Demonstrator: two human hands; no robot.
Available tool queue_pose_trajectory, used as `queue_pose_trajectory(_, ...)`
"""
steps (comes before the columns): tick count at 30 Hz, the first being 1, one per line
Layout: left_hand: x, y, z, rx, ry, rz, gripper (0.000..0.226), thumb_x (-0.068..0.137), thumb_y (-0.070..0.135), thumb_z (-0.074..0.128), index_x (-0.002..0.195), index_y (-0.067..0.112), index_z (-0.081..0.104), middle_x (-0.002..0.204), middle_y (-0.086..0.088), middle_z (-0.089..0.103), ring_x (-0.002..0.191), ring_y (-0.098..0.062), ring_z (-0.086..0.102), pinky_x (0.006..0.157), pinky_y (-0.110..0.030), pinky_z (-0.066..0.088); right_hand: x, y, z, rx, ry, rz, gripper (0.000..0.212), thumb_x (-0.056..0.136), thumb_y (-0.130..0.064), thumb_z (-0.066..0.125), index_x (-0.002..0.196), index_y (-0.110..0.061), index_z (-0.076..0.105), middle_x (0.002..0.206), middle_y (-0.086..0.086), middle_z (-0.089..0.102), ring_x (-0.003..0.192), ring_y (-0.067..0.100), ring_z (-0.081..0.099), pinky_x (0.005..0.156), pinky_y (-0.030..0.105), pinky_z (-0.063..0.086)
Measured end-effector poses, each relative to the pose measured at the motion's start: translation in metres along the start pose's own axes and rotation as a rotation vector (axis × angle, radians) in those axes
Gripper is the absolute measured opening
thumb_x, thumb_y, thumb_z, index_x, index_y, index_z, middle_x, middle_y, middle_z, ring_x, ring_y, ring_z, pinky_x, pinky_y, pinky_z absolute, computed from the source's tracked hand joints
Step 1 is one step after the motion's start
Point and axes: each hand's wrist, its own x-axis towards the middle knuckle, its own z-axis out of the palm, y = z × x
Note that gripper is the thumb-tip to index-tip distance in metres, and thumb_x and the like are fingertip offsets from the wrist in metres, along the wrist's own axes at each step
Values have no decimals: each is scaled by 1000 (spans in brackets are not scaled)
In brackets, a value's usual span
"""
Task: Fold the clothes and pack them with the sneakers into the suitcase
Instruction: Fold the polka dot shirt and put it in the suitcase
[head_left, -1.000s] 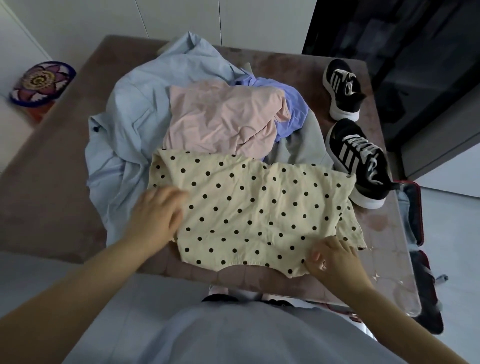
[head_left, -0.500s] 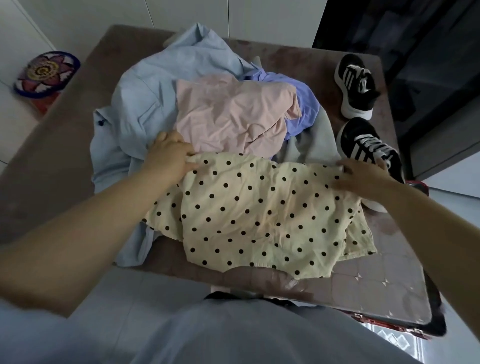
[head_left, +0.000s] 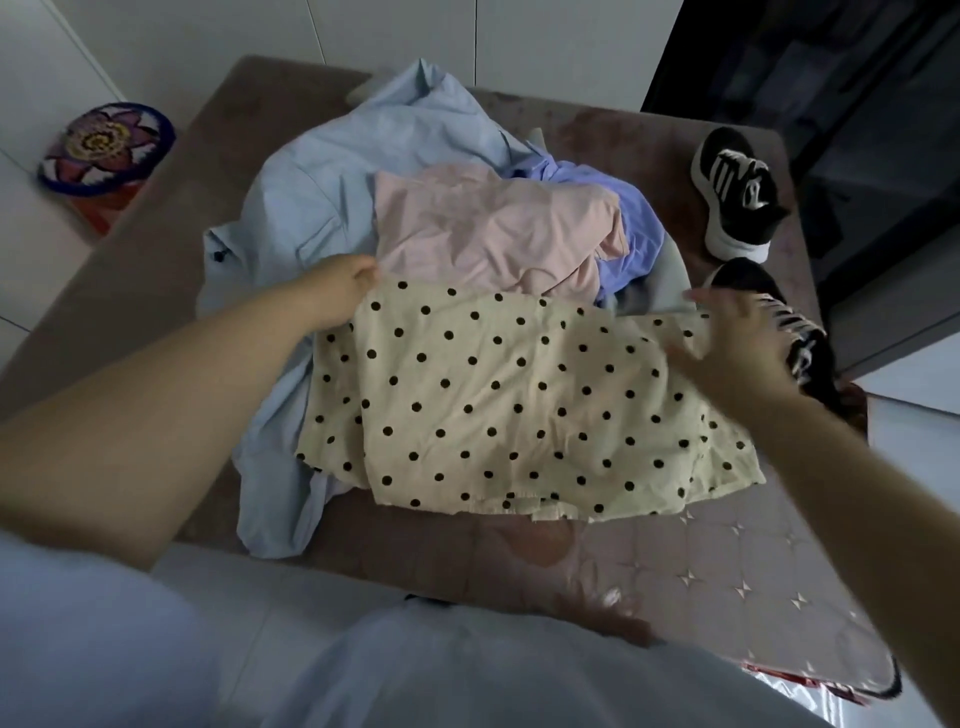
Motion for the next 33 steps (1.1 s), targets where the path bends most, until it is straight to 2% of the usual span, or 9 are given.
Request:
queue_pose_trajectory(6,-3,-15,1,8,34,11,30,85,45,60,90,17,54,90,2,56,86,-17,51,74,-30,40,-84,-66,104,-153,-202,-363,62,85,-45,38,141,-18,32,145,11,34,135,32,30,113,46,9)
queue_pose_trajectory(10,-15,-25,-17,41,-59,31,33,80,37,69,61,22,46,63,5,46,64,-13,44,54,-26,30,-107,-108,125,-108,-142,-249,71,84,-46,39,140,-5,30,144,18,38,132,38,37,109,48,21)
queue_pose_trajectory(13,-22,-18,-26,57,-58,84,36,87,34,62,60,24,40,61,6,42,57,-8,39,51,-25,26,-118,-164,129,38,-60,-378,56,79,-46,40,123,-11,45,125,13,55,113,34,55,97,47,44)
queue_pose_trajectory(16,-34,-6,-31,103,-59,132,35,91,35,55,63,22,38,63,6,40,56,-7,37,50,-26,24,-122,-209,135,232,-117,-315,63,76,-53,36,126,-15,43,126,8,49,115,29,48,100,43,42)
queue_pose_trajectory(19,-43,5,-31,126,-53,180,18,94,33,50,88,16,52,85,4,55,73,-8,49,59,-23,32,-118,-234,139,427,-233,-96,82,76,-61,47,139,-13,25,140,5,29,130,24,27,112,39,22)
queue_pose_trajectory(22,-55,23,-31,132,-66,256,40,96,20,46,136,21,41,139,-5,46,111,-17,52,78,-15,35,-113,-251,131,616,-172,92,94,72,-55,67,139,-8,19,139,6,28,131,26,26,113,39,19)
queue_pose_trajectory(24,-64,41,-31,103,-77,305,46,96,11,40,139,26,38,146,-4,40,95,-16,58,61,-7,38,-110,-258,123,720,-134,185,102,68,-56,71,140,-7,17,140,7,27,132,26,25,113,39,21)
queue_pose_trajectory(29,-70,85,-23,-73,-145,275,34,98,6,32,114,8,62,95,-12,64,51,-5,55,41,-8,41,-103,-238,105,970,-108,281,74,78,-23,67,137,-10,24,121,3,44,106,20,50,92,38,46)
queue_pose_trajectory(33,-62,117,-20,-76,-256,255,28,97,9,35,90,2,61,80,-15,64,70,-25,65,50,-17,51,-104,-189,80,1009,-113,304,59,85,-1,45,136,-25,28,88,-4,55,71,14,57,64,27,48)
